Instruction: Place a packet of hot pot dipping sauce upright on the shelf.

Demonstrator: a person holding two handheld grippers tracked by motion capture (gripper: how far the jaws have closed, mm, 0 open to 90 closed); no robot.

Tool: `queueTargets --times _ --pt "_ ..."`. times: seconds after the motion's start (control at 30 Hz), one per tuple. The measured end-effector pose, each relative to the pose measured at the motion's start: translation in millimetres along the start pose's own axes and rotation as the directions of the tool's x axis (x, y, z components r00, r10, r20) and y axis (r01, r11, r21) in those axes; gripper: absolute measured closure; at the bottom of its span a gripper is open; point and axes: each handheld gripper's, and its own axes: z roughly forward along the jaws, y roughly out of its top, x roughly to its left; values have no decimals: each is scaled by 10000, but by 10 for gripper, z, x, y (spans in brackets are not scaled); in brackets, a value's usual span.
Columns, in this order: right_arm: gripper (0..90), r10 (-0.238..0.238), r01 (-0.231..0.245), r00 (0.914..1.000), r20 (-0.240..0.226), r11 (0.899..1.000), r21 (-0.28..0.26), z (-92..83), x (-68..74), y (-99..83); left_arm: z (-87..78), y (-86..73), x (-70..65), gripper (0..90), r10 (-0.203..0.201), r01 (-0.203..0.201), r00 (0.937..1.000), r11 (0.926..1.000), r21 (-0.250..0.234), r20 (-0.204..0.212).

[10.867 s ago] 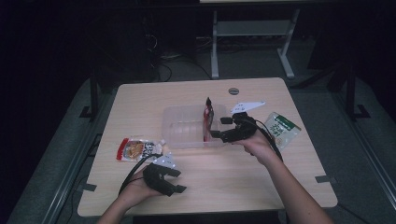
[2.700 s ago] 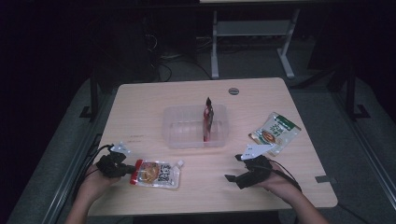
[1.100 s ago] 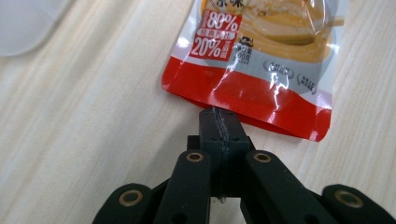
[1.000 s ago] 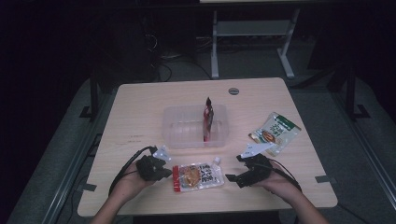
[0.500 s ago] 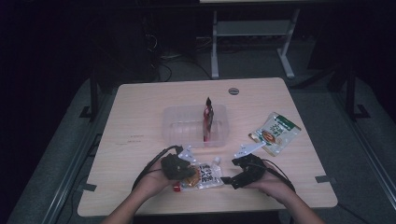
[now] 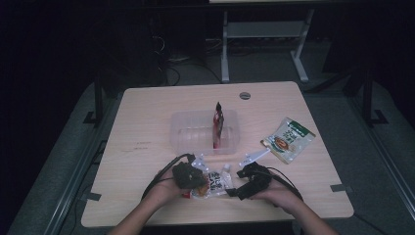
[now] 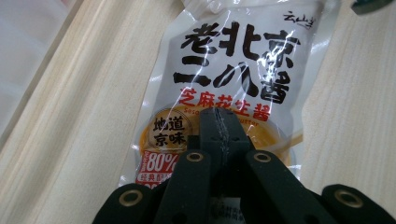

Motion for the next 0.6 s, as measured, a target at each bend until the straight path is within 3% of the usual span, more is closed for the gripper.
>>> queueTargets --times 0.07,0.2,0.5,0.6 --pt "146 341 -348 9985 -439 9993 -135 28 -2 16 0 -1 0 899 -9 9 10000 10000 -7 0" --pt "160 741 -763 9932 -898 9969 -203 73 -18 54 0 -2 0 899 -21 21 10000 10000 -16 -7" --pt "258 886 -904 9866 -1373 9959 -65 163 -3 87 -4 -9 9 899 -12 12 10000 10000 -29 18" --pt "349 901 -912 9850 -1474 9958 -7 190 -1 109 -7 -8 10 900 75 -75 10000 10000 24 3"
